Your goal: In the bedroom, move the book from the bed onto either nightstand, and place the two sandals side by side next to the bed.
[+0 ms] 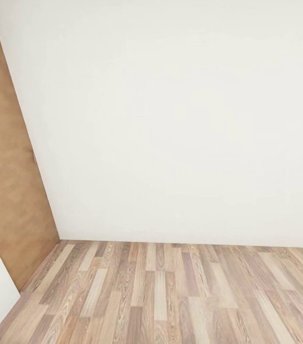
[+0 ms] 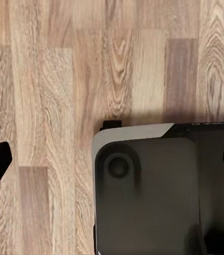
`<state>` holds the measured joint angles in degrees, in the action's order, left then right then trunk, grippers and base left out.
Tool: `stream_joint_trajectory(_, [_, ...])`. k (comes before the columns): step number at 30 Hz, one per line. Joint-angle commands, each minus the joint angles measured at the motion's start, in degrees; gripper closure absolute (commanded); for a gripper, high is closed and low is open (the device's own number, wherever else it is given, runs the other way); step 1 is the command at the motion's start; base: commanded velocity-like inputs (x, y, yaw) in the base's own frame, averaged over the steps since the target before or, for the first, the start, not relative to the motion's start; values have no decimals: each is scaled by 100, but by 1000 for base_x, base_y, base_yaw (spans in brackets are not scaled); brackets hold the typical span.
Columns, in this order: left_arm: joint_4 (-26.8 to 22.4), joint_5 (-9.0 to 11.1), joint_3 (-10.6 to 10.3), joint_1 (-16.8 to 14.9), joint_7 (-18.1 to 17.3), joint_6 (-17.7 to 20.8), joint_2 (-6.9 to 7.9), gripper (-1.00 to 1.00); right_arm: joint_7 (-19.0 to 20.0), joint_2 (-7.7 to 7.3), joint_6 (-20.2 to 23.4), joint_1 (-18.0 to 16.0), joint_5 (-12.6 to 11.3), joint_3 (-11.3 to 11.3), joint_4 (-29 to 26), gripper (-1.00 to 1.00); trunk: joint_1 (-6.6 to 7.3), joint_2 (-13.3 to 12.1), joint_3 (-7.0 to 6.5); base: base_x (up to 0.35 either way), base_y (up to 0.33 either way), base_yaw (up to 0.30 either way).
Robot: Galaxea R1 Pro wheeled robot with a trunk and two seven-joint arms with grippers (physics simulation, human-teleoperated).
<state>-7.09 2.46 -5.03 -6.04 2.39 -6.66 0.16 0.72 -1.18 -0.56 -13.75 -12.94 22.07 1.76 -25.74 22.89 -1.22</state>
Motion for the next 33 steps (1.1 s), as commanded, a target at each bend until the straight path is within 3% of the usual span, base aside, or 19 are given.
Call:
stream_joint_trajectory(1, [6,26,-49,-2,25,-20,1,-100,8,0,-6,-4,-57,48,11,-100,-4,3,2,281,0,0])
stream_joint_trajectory(33, [8,19,-50,-2,25,-16,-1,-100,8,-5,-6,-4,-31,47,8,-100,-4,3,2,281,0,0])
